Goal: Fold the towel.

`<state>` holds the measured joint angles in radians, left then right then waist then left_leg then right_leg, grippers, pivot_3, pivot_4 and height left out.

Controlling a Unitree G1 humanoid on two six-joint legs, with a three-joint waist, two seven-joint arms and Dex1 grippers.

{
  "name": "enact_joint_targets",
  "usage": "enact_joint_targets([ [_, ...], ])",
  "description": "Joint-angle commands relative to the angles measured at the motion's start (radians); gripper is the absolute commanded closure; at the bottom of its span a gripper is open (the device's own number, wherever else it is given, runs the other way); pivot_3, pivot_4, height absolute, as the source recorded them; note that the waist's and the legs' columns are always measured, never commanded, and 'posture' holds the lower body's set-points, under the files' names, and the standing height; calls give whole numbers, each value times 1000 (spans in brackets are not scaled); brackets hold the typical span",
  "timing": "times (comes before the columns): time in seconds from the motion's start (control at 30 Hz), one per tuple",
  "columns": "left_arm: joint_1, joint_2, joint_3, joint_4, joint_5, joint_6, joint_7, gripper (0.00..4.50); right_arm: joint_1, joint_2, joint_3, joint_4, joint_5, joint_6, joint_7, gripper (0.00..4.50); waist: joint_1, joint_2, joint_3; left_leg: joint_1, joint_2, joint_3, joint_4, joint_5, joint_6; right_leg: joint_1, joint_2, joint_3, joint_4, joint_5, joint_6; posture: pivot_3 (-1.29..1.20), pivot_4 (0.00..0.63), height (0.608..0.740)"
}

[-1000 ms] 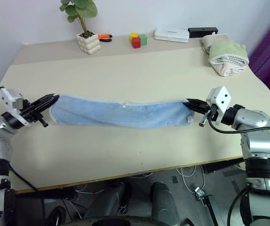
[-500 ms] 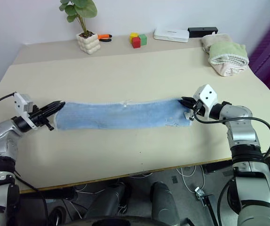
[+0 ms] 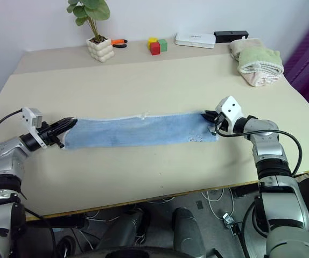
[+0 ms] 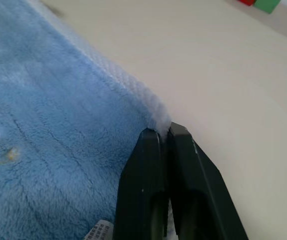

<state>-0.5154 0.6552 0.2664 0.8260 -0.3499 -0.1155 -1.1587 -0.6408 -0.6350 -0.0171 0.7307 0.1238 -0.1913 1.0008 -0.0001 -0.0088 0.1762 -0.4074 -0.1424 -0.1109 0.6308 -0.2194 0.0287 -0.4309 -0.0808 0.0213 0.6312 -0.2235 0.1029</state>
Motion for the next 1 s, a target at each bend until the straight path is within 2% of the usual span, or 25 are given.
enact_joint_targets([
  [0.03, -36, 5, -1, 8, 13, -18, 14, 2095, -16, 2, -17, -13, 18, 12, 13, 2596, -1, 0, 0, 0, 0, 0, 0, 0, 0, 0, 0, 0, 0, 0, 0, 0, 150, 740],
  [0.17, -60, -3, 15, 17, 5, -46, 40, 53, -17, 2, -22, -22, 17, 16, 2, 477, -5, 0, 0, 0, 0, 0, 0, 0, 0, 0, 0, 0, 0, 0, 0, 0, 150, 740],
  [0.2, -64, -3, 24, 13, -6, -49, 38, 0, -16, 0, -23, -24, 11, 9, -13, 54, -8, 0, 0, 0, 0, 0, 0, 0, 0, 0, 0, 0, 0, 0, 0, 0, 150, 740],
  [0.37, -85, 21, 83, -14, -78, 48, 49, 0, -23, -8, -76, -62, 57, 53, -67, 54, -14, 0, 0, 0, 0, 0, -1, 0, 0, -1, 0, 0, 0, 0, 0, 0, 150, 740],
  [0.4, -82, 26, 93, -31, -91, 62, 49, 571, -31, -5, -104, -72, 79, 70, -94, 688, -15, 0, 0, 0, 0, 0, 0, 0, 0, -1, 0, 0, 0, 0, 0, 0, 150, 740],
  [0.43, -80, 30, 103, -51, -102, 75, 53, 877, -35, -3, -130, -93, 101, 91, -115, 990, -15, 0, 0, 0, 0, 0, -1, 0, 0, -1, 0, 0, 0, 0, 0, 0, 150, 740],
  [0.57, -71, 20, 135, -163, -146, 129, 93, 2912, -11, 24, -195, -257, 178, 215, -201, 2992, -13, 0, 0, 0, 0, 0, -1, 0, 0, -1, 0, 0, 0, 0, 0, 0, 150, 740],
  [0.63, -64, -17, 126, -280, -162, 183, 159, 3986, 29, 90, -197, -420, 215, 307, -289, 4089, -12, 0, 0, 0, 0, -1, -1, 0, 0, -1, 0, 0, 0, 0, 0, 0, 150, 740],
  [0.67, -63, -44, 121, -338, -175, 208, 197, 4436, 48, 131, -193, -498, 235, 355, -336, 4486, -12, 0, 0, 0, 0, -1, -1, 0, 0, -1, 0, 0, 0, 0, 0, 0, 150, 740],
  [0.8, -52, -185, 83, -543, -213, 334, 380, 4436, 114, 294, -149, -698, 247, 488, -514, 4486, -8, 0, 0, 0, 0, -1, 0, 0, 0, -1, 0, 1, 1, 0, 0, 0, 150, 740],
  [0.87, -45, -238, 61, -607, -229, 404, 431, 4436, 128, 356, -138, -728, 234, 538, -598, 4486, -8, 0, 0, 0, 0, -1, 1, 0, 0, 0, 0, 1, 1, 0, 0, 0, 150, 740],
  [0.93, -22, -332, 12, -671, -236, 436, 489, 4436, 160, 454, -105, -747, 221, 571, -694, 4486, -8, 0, 0, 0, -1, -1, 1, 0, 0, 0, 0, 1, 1, 0, 0, 0, 150, 740],
  [1.0, -1, -405, -5, -683, -225, 438, 552, 4436, 180, 495, -66, -747, 184, 581, -740, 4486, -8, 0, -1, 0, -1, -1, 0, 0, 0, 0, 0, 1, 1, 0, 0, 0, 150, 740],
])
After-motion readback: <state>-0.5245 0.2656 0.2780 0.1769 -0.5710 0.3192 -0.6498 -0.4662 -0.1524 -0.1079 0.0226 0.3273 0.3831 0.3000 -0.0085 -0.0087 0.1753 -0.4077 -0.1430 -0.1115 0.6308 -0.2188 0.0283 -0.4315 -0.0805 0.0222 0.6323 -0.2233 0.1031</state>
